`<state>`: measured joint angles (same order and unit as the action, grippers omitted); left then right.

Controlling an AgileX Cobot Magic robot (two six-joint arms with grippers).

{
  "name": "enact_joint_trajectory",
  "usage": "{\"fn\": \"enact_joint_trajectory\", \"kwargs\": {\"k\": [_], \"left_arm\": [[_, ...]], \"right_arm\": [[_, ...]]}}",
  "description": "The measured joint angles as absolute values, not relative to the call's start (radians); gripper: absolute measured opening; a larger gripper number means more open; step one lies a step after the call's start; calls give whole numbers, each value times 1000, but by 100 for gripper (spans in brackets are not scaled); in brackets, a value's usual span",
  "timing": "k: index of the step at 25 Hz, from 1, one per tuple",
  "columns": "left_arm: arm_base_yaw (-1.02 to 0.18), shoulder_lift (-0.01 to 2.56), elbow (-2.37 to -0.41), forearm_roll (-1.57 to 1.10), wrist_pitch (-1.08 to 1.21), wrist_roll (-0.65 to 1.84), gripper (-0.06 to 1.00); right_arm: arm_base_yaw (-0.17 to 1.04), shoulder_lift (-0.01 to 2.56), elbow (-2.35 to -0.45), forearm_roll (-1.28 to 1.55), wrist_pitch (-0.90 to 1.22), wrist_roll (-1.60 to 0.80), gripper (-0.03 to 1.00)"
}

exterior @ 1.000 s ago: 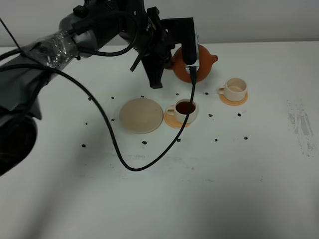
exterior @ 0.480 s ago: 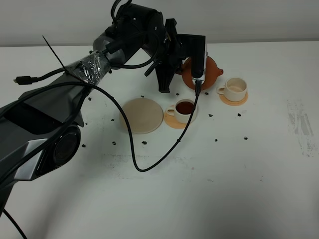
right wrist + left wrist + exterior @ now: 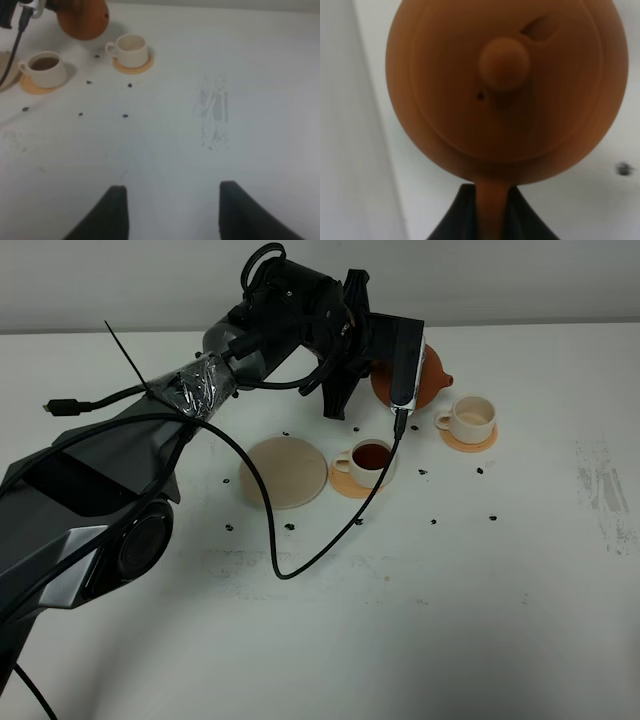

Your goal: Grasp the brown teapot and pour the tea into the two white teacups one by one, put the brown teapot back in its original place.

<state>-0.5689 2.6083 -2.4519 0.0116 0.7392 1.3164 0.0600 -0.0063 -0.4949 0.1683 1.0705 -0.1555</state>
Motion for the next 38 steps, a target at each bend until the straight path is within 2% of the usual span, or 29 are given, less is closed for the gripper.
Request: {"fn": "enact_joint_trajectory", "kwargs": {"k": [20, 38], "left_arm": [[-620, 2647, -2452, 183, 590, 1448, 11], [-643, 2662, -2452, 287, 486, 1470, 11]], "right_arm": [[60, -6, -495, 169, 1070, -156, 43], [60, -6, -495, 169, 1070, -156, 43]]}}
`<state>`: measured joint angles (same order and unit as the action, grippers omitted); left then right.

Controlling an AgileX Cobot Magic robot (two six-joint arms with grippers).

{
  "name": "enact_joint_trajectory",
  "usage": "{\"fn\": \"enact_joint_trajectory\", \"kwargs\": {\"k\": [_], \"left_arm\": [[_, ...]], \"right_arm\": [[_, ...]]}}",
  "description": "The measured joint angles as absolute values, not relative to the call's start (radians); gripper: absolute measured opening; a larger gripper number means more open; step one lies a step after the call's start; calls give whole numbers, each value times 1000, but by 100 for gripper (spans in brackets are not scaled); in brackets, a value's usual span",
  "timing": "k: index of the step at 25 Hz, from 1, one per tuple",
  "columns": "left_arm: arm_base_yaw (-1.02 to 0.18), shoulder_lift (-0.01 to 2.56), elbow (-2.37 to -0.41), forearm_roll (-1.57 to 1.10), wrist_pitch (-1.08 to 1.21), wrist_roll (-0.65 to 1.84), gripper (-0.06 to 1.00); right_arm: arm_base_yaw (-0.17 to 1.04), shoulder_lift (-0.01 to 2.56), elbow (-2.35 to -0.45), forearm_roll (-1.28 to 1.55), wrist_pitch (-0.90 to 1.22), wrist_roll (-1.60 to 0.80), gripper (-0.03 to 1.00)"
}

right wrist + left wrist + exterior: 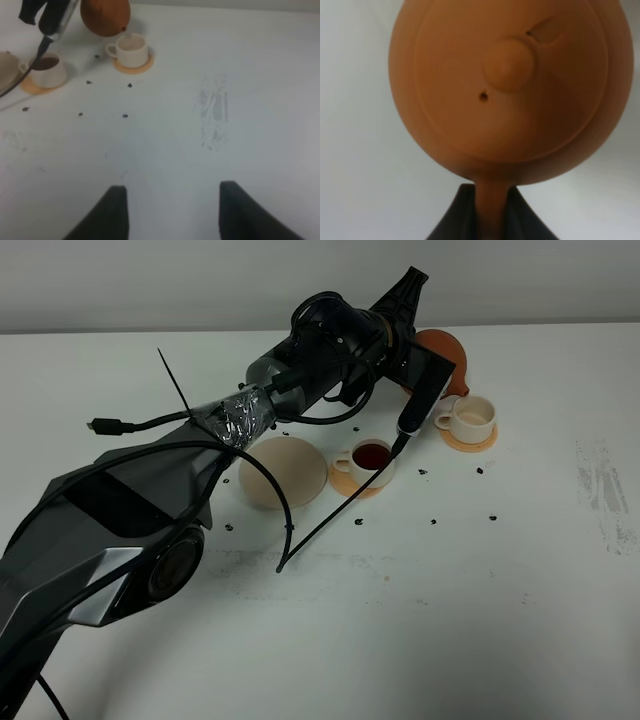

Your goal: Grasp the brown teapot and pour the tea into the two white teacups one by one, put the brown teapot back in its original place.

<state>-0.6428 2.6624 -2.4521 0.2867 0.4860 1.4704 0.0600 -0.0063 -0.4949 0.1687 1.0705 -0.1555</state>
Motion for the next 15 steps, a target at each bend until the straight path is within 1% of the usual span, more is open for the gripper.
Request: {"fn": "enact_joint_trajectory", "kwargs": {"k": [15], "left_arm": [[-657, 2662, -2452, 298, 449, 1561, 11]], "right_arm": [[60, -6, -495, 169, 1070, -156, 43]]}}
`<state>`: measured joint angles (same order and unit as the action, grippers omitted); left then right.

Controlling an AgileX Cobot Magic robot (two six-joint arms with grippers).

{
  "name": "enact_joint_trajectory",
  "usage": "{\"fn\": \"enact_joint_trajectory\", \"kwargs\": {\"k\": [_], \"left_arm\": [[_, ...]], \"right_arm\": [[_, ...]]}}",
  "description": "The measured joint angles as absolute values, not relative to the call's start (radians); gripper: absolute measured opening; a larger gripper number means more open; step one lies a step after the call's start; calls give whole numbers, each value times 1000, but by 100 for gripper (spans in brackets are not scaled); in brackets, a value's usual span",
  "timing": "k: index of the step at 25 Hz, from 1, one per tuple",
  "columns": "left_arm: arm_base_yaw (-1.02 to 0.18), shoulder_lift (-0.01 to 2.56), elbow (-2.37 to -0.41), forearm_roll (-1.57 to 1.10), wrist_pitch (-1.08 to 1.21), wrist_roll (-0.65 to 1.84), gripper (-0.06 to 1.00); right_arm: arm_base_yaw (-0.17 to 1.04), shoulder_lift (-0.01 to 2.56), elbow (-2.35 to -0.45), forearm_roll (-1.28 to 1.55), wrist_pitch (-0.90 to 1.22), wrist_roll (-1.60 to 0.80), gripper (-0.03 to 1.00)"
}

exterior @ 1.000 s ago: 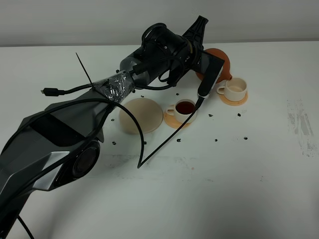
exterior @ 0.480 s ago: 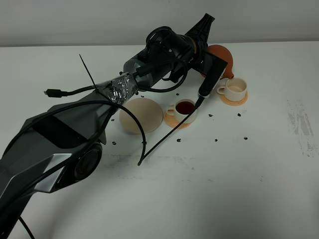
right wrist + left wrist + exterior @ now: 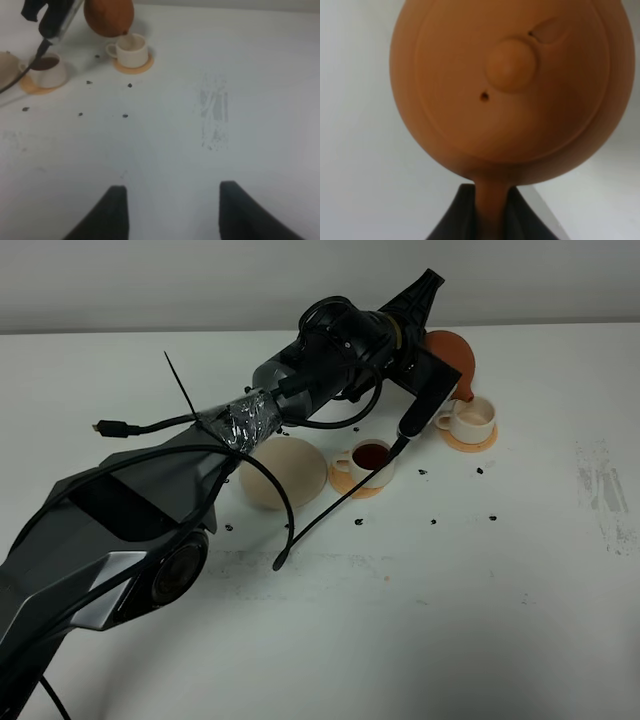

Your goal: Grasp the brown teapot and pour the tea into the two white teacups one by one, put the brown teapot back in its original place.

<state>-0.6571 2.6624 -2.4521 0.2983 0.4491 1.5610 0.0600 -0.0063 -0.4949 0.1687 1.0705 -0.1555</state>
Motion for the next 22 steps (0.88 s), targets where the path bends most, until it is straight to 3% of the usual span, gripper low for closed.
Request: {"fn": "enact_joint_trajectory", "kwargs": {"k": [22], "left_arm": [[-658, 2662, -2452, 346, 344, 1684, 11]], "right_arm": [[60, -6, -495, 169, 1070, -156, 43]]}}
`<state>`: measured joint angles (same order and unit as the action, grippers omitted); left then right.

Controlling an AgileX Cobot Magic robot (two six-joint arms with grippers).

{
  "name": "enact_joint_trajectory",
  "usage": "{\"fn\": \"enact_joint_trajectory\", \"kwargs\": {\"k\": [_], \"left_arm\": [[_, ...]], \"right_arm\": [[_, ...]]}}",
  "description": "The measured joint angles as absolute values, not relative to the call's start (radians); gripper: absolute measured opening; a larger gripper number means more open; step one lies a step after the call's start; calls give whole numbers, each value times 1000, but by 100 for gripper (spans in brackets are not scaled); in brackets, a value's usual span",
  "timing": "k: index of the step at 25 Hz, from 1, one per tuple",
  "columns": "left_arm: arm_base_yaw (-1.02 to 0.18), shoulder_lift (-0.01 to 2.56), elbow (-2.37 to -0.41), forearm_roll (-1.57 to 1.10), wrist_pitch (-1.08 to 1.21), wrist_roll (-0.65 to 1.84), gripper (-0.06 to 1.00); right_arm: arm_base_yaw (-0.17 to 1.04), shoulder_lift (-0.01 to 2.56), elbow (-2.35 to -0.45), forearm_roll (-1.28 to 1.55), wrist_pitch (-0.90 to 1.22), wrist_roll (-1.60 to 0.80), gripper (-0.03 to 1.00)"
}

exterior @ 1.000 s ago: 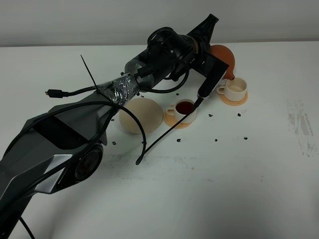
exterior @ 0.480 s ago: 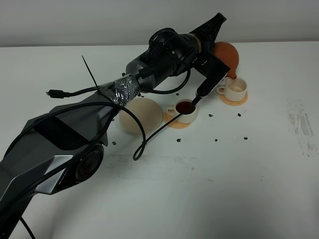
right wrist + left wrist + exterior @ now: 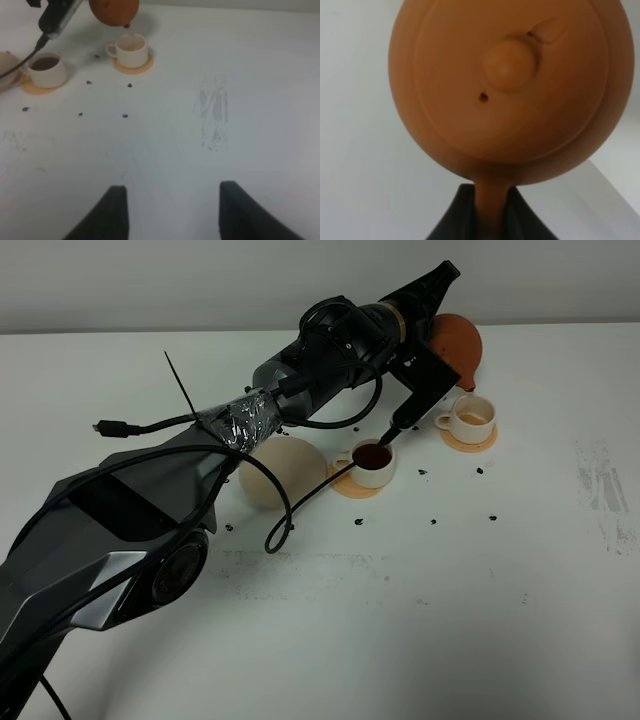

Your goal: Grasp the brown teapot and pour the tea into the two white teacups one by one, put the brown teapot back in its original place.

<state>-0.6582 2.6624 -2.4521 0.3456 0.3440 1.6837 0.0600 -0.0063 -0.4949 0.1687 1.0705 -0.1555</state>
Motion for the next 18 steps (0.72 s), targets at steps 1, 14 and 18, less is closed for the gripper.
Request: {"fn": "enact_joint_trajectory", "kwargs": {"k": [1, 14, 18], "left_arm": [[-658, 2662, -2452, 346, 342, 1684, 11], [-662, 2662, -2452, 359, 333, 1725, 11], [-664, 2662, -2452, 371, 324, 1731, 11]], "right_arm": [[60, -6, -495, 169, 1070, -156, 43], [60, -6, -495, 169, 1070, -156, 43], [60, -6, -495, 169, 1070, -156, 43]]}}
